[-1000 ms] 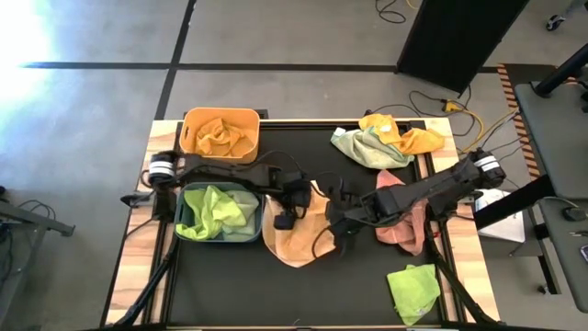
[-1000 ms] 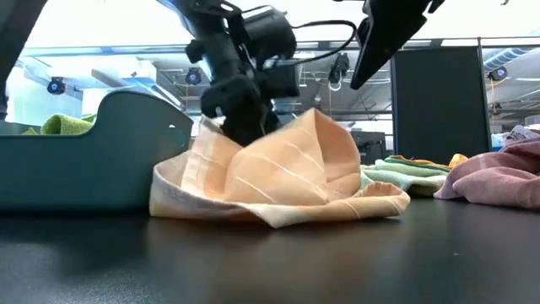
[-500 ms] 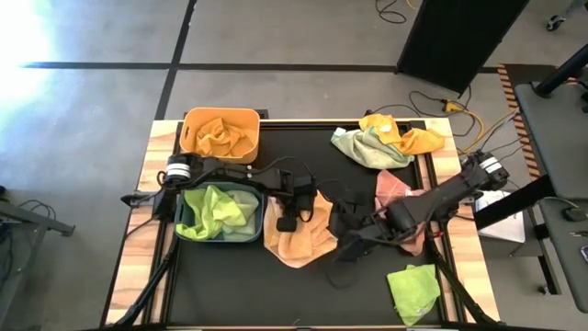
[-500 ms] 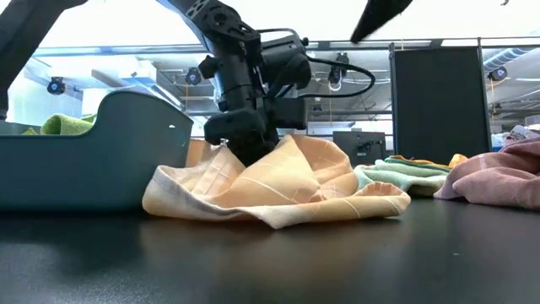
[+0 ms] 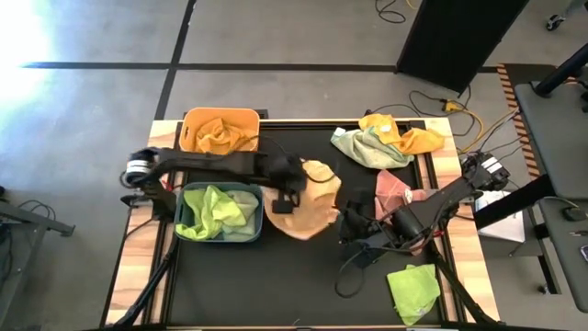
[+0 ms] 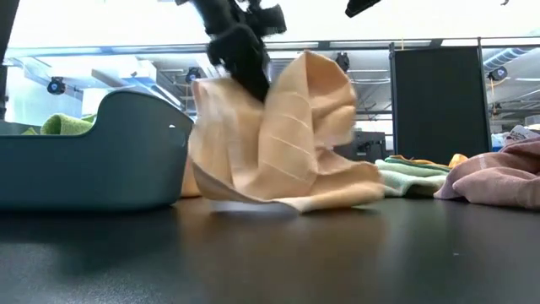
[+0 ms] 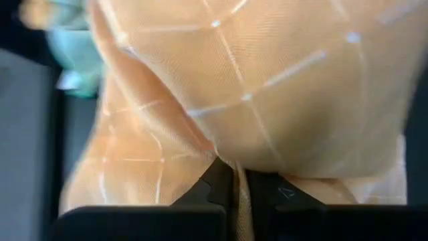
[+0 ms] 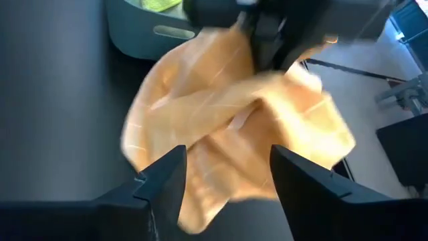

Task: Sort microfiber towel by color & place in baskets
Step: Put the orange towel into the yellow bin

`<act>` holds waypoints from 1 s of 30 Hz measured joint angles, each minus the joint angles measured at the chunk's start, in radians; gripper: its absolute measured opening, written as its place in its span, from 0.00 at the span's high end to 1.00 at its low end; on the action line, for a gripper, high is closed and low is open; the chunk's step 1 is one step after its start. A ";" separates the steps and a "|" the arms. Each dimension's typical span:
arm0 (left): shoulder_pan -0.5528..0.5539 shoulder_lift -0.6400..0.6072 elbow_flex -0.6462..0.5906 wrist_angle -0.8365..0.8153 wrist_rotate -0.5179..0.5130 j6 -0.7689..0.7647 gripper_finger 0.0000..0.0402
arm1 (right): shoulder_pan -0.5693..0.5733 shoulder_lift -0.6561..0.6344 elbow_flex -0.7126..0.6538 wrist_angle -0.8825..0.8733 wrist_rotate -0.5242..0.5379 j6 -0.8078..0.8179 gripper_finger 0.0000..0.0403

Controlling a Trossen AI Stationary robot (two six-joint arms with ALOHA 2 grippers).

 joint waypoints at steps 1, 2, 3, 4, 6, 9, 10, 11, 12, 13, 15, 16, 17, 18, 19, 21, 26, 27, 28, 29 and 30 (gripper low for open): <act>0.004 -0.038 -0.001 -0.013 -0.023 0.001 1.00 | 0.000 0.000 0.000 0.000 0.000 0.000 0.49; 0.008 -0.080 0.000 -0.025 -0.053 0.001 1.00 | 0.000 0.000 0.000 0.001 0.000 0.000 0.50; 0.015 -0.123 0.002 -0.041 -0.087 0.001 1.00 | 0.000 0.000 0.000 0.000 0.000 0.000 0.50; 0.023 -0.164 0.003 -0.059 -0.133 0.000 1.00 | 0.000 0.000 0.000 0.000 0.000 0.000 0.50; 0.039 -0.232 0.002 -0.113 -0.236 -0.002 1.00 | 0.000 0.000 0.000 0.001 0.000 0.009 0.50; 0.066 -0.330 -0.002 -0.197 -0.464 -0.004 1.00 | 0.002 0.000 0.000 0.000 -0.001 0.037 0.50; 0.078 -0.366 -0.002 -0.215 -0.563 -0.007 1.00 | 0.002 0.000 0.000 0.000 0.000 0.040 0.51; 0.091 -0.399 0.000 -0.233 -0.665 -0.008 1.00 | 0.002 0.000 0.000 0.000 -0.001 0.040 0.51; 0.110 -0.429 0.001 -0.245 -0.755 -0.010 1.00 | 0.002 0.000 0.000 0.000 0.000 0.040 0.51; 0.131 -0.455 0.001 -0.257 -0.827 -0.012 1.00 | 0.002 0.000 0.000 0.000 0.000 0.040 0.52; 0.178 -0.500 0.001 -0.272 -0.887 -0.021 1.00 | 0.002 0.000 0.000 0.000 -0.001 0.040 0.53; 0.203 -0.521 0.001 -0.282 -0.875 -0.036 1.00 | 0.002 0.000 0.000 0.000 0.000 0.040 0.53; 0.231 -0.543 0.001 -0.295 -0.833 -0.057 1.00 | 0.002 0.000 0.000 0.000 -0.001 0.040 0.53; 0.262 -0.562 0.001 -0.313 -0.770 -0.077 1.00 | 0.002 0.000 0.000 0.000 -0.001 0.041 0.54; 0.296 -0.575 0.001 -0.336 -0.688 -0.100 1.00 | 0.002 0.000 -0.001 0.000 -0.001 0.042 0.54; 0.365 -0.586 0.001 -0.377 -0.529 -0.146 1.00 | 0.002 0.000 -0.001 0.000 -0.001 0.044 0.55; 0.469 -0.565 -0.014 -0.414 -0.285 -0.166 1.00 | 0.002 0.000 -0.001 0.000 -0.001 0.044 0.56; 0.479 -0.554 -0.019 -0.414 -0.291 -0.162 1.00 | 0.002 0.000 -0.001 0.000 -0.001 0.044 0.57; 0.488 -0.540 -0.025 -0.415 -0.307 -0.152 1.00 | 0.002 0.000 -0.001 0.000 -0.001 0.044 0.57; 0.499 -0.523 -0.032 -0.413 -0.331 -0.140 1.00 | 0.002 0.000 -0.001 0.001 -0.001 0.045 0.57; 0.509 -0.505 -0.041 -0.412 -0.357 -0.130 1.00 | 0.002 0.000 -0.001 0.000 -0.001 0.045 0.58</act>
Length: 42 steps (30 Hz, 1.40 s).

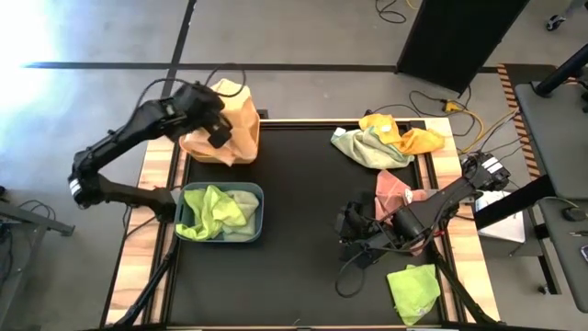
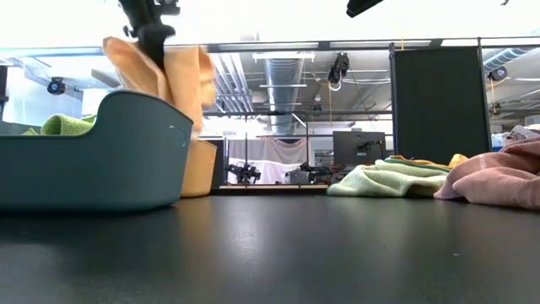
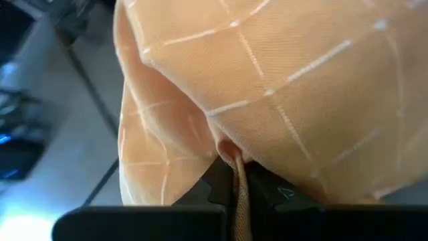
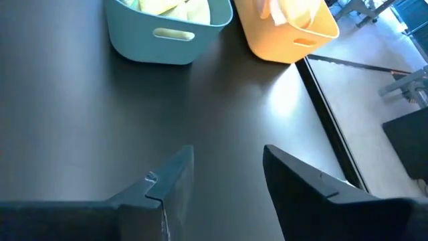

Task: Sort microfiber towel by color & place in baskets
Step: Put the orange towel into the yellow bin

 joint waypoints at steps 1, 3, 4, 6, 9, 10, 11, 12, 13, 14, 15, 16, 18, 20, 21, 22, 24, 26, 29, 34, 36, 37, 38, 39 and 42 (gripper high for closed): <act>0.009 0.018 -0.009 0.002 -0.019 0.011 1.00 | 0.000 0.000 0.000 0.000 0.000 0.000 0.58; 0.030 0.054 -0.027 0.014 -0.033 0.042 1.00 | 0.000 0.000 -0.002 0.000 0.000 0.001 0.58; 0.043 0.073 -0.034 0.022 -0.033 0.062 1.00 | 0.000 0.000 -0.003 0.000 -0.001 0.002 0.57; 0.068 0.115 -0.043 0.036 -0.052 0.098 1.00 | 0.000 0.000 -0.003 0.000 -0.002 0.011 0.57; 0.116 0.155 -0.039 0.064 -0.158 0.138 1.00 | 0.003 0.000 -0.003 0.000 -0.002 0.019 0.56; 0.131 0.164 -0.033 0.062 -0.221 0.143 1.00 | 0.004 0.000 -0.003 0.000 -0.002 0.021 0.57; 0.146 0.171 -0.026 0.065 -0.284 0.146 1.00 | 0.006 0.000 -0.003 0.000 -0.004 0.024 0.57; 0.158 0.176 -0.020 0.068 -0.337 0.148 1.00 | 0.010 0.000 -0.004 0.000 -0.005 0.028 0.57; 0.169 0.177 -0.016 0.073 -0.376 0.145 1.00 | 0.012 0.000 -0.004 0.000 -0.005 0.033 0.58; 0.177 0.174 -0.014 0.081 -0.390 0.135 1.00 | 0.016 0.000 -0.005 0.000 -0.005 0.035 0.58; 0.183 0.169 -0.014 0.089 -0.383 0.113 1.00 | 0.018 0.000 -0.005 -0.001 -0.005 0.035 0.59; 0.187 0.164 -0.014 0.093 -0.358 0.083 1.00 | 0.018 0.000 -0.005 0.000 -0.005 0.035 0.59; 0.189 0.157 -0.022 0.094 -0.284 0.020 1.00 | 0.020 0.000 -0.007 0.000 -0.005 0.035 0.60; 0.189 0.157 -0.036 0.092 -0.214 -0.037 1.00 | 0.019 0.000 -0.008 0.000 -0.004 0.035 0.60; 0.188 0.158 -0.045 0.093 -0.170 -0.054 1.00 | 0.019 0.000 -0.008 0.000 -0.004 0.035 0.61; 0.186 0.159 -0.056 0.096 -0.109 -0.066 1.00 | 0.019 0.000 -0.009 0.000 -0.004 0.035 0.61; 0.184 0.159 -0.093 0.121 0.028 -0.086 1.00 | 0.020 0.000 -0.009 0.000 -0.004 0.035 0.62; 0.183 0.160 -0.142 0.154 0.112 -0.094 1.00 | 0.021 0.000 -0.010 0.000 -0.004 0.035 0.63; 0.187 0.164 -0.222 0.203 0.123 -0.094 1.00 | 0.022 0.000 -0.010 0.000 -0.004 0.035 0.64; 0.215 0.192 -0.313 0.224 0.296 -0.077 1.00 | 0.021 0.000 -0.010 0.000 -0.004 0.035 0.66; 0.233 0.216 -0.327 0.237 0.396 -0.102 1.00 | 0.021 0.000 -0.010 0.000 -0.004 0.034 0.67; 0.244 0.233 -0.327 0.246 0.429 -0.124 1.00 | 0.021 0.000 -0.010 0.000 -0.004 0.034 0.67; 0.257 0.250 -0.326 0.266 0.456 -0.147 1.00 | 0.021 0.000 -0.010 0.000 -0.003 0.034 0.67; 0.272 0.271 -0.318 0.277 0.481 -0.166 1.00 | 0.021 0.000 -0.010 0.000 -0.002 0.034 0.67; 0.317 0.348 -0.278 0.281 0.537 -0.194 1.00 | 0.021 0.000 -0.010 0.002 -0.001 0.034 0.66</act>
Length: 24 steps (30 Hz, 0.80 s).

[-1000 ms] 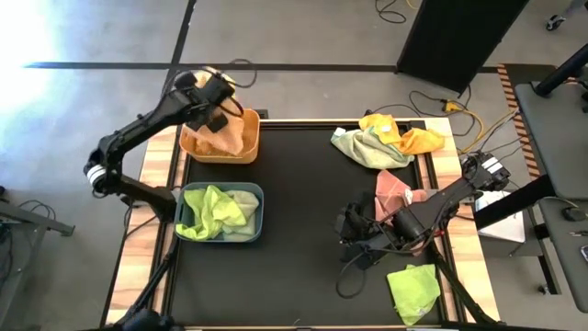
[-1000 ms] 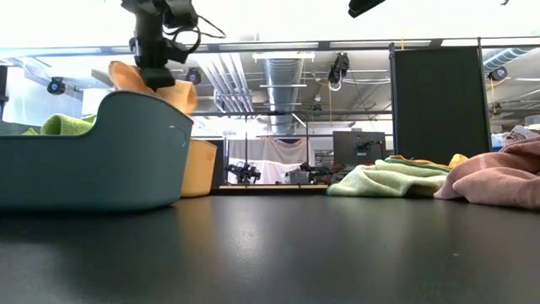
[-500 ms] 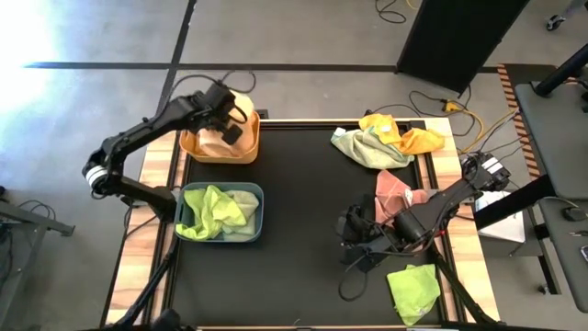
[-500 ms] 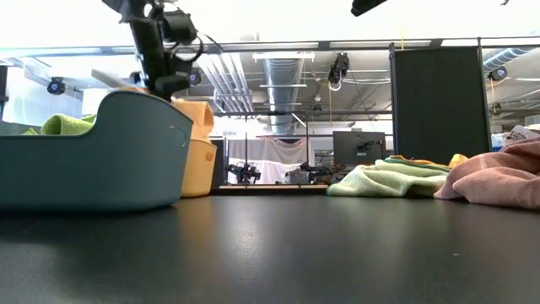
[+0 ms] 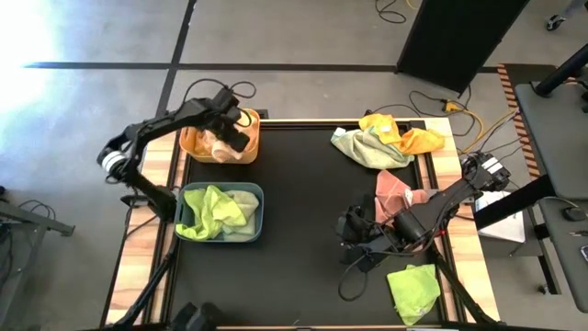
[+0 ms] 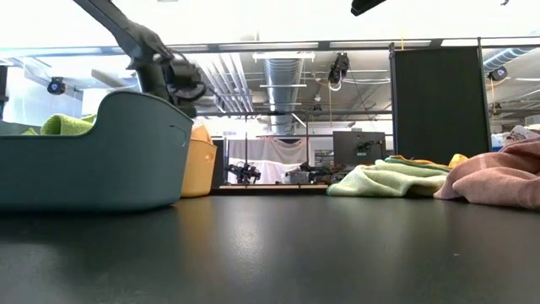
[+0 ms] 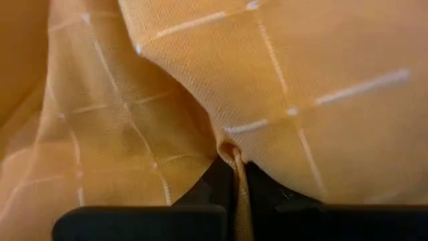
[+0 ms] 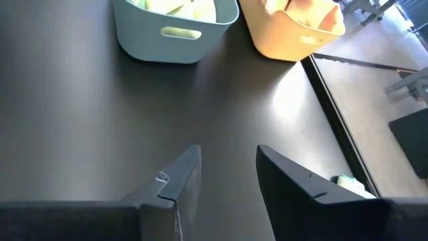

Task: Sort microfiber towel by color & place in baskets
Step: Put the orange towel into the yellow bin

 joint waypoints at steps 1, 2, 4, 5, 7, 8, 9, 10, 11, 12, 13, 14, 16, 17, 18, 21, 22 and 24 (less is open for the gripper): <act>0.012 0.024 0.013 0.000 0.008 0.004 1.00 | 0.000 0.000 0.000 0.001 0.000 0.004 0.65; 0.020 0.048 0.023 0.001 0.008 0.008 1.00 | 0.000 0.000 0.000 0.001 0.000 0.012 0.65; 0.032 0.093 0.036 0.001 0.009 0.000 1.00 | 0.001 0.000 0.000 0.001 -0.001 0.036 0.64; 0.035 0.115 0.038 0.003 0.009 -0.005 1.00 | 0.003 0.000 0.000 0.001 -0.003 0.044 0.63; 0.037 0.159 0.040 0.003 0.009 -0.015 1.00 | 0.009 0.000 0.000 0.000 -0.006 0.052 0.63; 0.039 0.177 0.040 0.009 0.008 -0.016 1.00 | 0.013 0.000 -0.001 0.000 -0.007 0.052 0.62; 0.039 0.194 0.037 0.024 0.004 -0.016 1.00 | 0.016 0.000 -0.002 -0.001 -0.008 0.052 0.62; 0.039 0.209 0.033 0.039 -0.003 -0.017 1.00 | 0.017 0.000 -0.002 -0.002 -0.009 0.052 0.62; 0.038 0.223 0.029 0.054 -0.013 -0.018 1.00 | 0.019 0.000 -0.002 -0.001 -0.009 0.052 0.62; 0.038 0.236 0.026 0.070 -0.021 -0.018 1.00 | 0.021 0.000 -0.002 -0.002 -0.008 0.052 0.61; 0.038 0.248 0.025 0.083 -0.022 -0.018 0.99 | 0.022 0.000 -0.002 -0.002 -0.008 0.052 0.61; 0.038 0.257 0.024 0.094 -0.023 -0.019 0.99 | 0.022 0.000 -0.002 -0.002 -0.008 0.052 0.61; 0.038 0.268 0.024 0.112 -0.028 -0.023 0.97 | 0.022 0.000 -0.002 -0.002 -0.008 0.052 0.61; 0.038 0.273 0.024 0.120 -0.031 -0.023 0.97 | 0.022 0.000 -0.002 -0.002 -0.008 0.052 0.61; 0.038 0.275 0.024 0.125 -0.032 -0.023 0.96 | 0.022 0.000 -0.003 -0.002 -0.008 0.052 0.61; 0.037 0.275 0.024 0.147 -0.065 -0.031 0.95 | 0.022 0.000 -0.006 -0.002 -0.008 0.052 0.62; 0.036 0.275 0.022 0.158 -0.084 -0.033 0.94 | 0.022 0.000 -0.007 -0.002 -0.008 0.052 0.63; 0.037 0.274 0.020 0.167 -0.101 -0.035 0.92 | 0.022 0.000 -0.010 -0.002 -0.008 0.052 0.64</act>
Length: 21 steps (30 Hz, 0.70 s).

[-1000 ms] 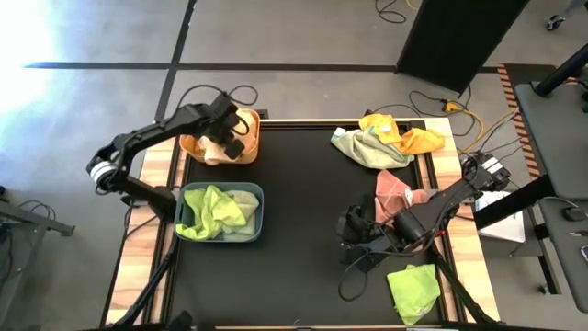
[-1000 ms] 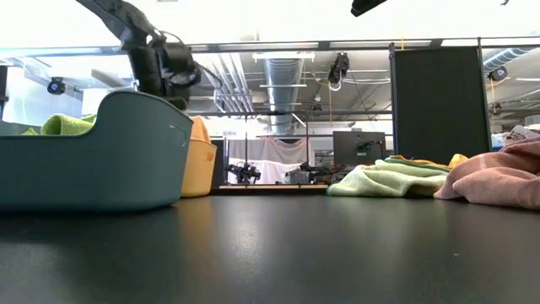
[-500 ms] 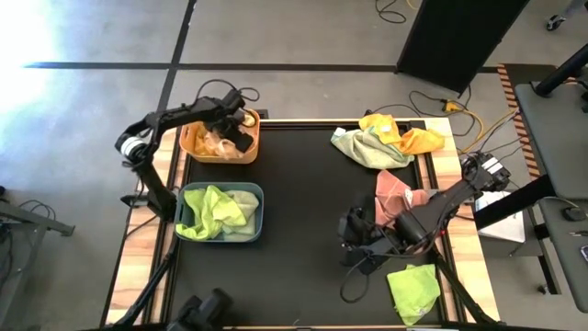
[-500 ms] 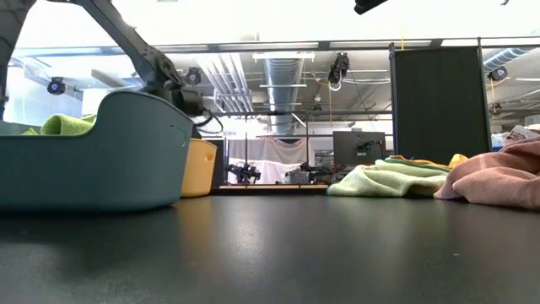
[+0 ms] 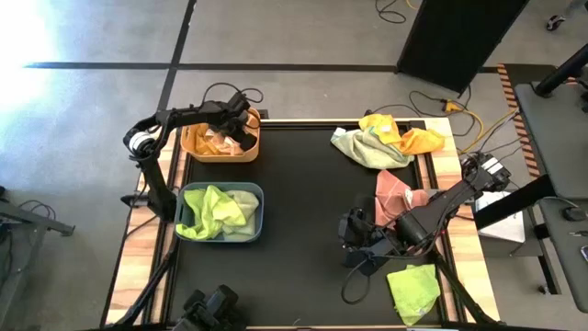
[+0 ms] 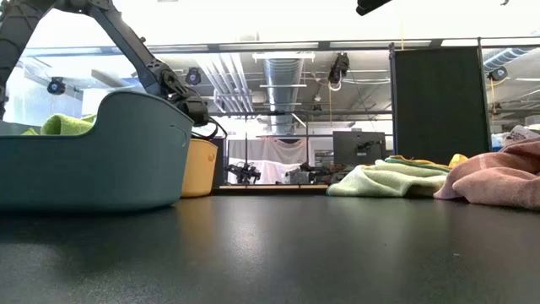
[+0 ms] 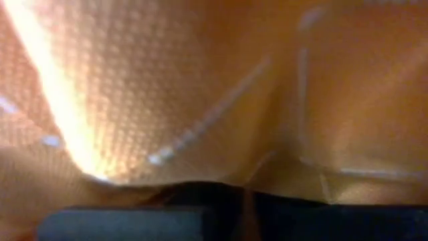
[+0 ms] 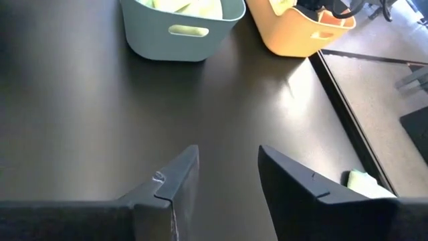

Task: Sort microfiber towel by color & place in baskets
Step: Put the orange towel into the yellow bin

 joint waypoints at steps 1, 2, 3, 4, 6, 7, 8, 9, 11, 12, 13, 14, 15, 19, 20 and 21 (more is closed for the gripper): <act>0.000 0.000 -0.001 0.002 -0.002 -0.006 0.91 | 0.000 0.000 -0.001 0.000 0.000 0.000 0.64; 0.000 0.000 -0.003 0.003 -0.003 -0.007 0.88 | 0.002 0.000 -0.002 0.000 -0.001 0.000 0.65; 0.000 -0.001 -0.006 0.005 -0.005 -0.007 0.86 | 0.004 0.000 -0.003 0.000 0.000 0.000 0.65; 0.000 -0.001 -0.008 0.006 -0.005 -0.007 0.83 | 0.007 0.000 -0.003 0.000 -0.002 -0.001 0.65; 0.000 -0.003 -0.012 0.007 -0.005 -0.006 0.77 | 0.011 0.000 -0.003 0.000 -0.002 -0.001 0.65; 0.000 -0.005 -0.012 0.005 -0.005 0.000 0.73 | 0.013 0.000 -0.003 0.000 -0.003 -0.001 0.64; 0.000 -0.011 -0.013 -0.001 -0.005 0.007 0.70 | 0.014 0.000 -0.003 0.000 -0.003 -0.001 0.63; 0.000 -0.020 -0.013 -0.013 -0.004 0.012 0.66 | 0.016 0.000 -0.003 0.000 -0.003 -0.002 0.63; 0.000 -0.052 -0.013 -0.056 -0.003 0.025 0.61 | 0.017 0.000 -0.003 0.001 -0.003 -0.002 0.61; 0.000 -0.075 -0.013 -0.079 -0.003 0.038 0.58 | 0.017 0.000 -0.003 0.000 -0.003 -0.002 0.60; 0.000 -0.102 -0.011 -0.102 -0.003 0.049 0.56 | 0.017 0.000 -0.003 0.000 -0.003 -0.002 0.60; 0.000 -0.131 -0.007 -0.125 -0.003 0.055 0.54 | 0.017 0.000 -0.003 0.000 -0.003 -0.003 0.59; 0.000 -0.164 -0.007 -0.145 -0.003 0.061 0.53 | 0.017 0.000 -0.003 0.000 -0.002 -0.004 0.58; 0.000 -0.297 -0.007 -0.198 -0.002 0.075 0.52 | 0.015 0.000 -0.003 0.000 0.009 -0.024 0.56; 0.000 -0.333 -0.007 -0.197 -0.001 0.075 0.52 | 0.014 0.000 -0.003 0.001 0.009 -0.024 0.56; 0.000 -0.364 -0.008 -0.191 0.000 0.075 0.52 | 0.011 0.000 -0.003 0.001 0.009 -0.025 0.56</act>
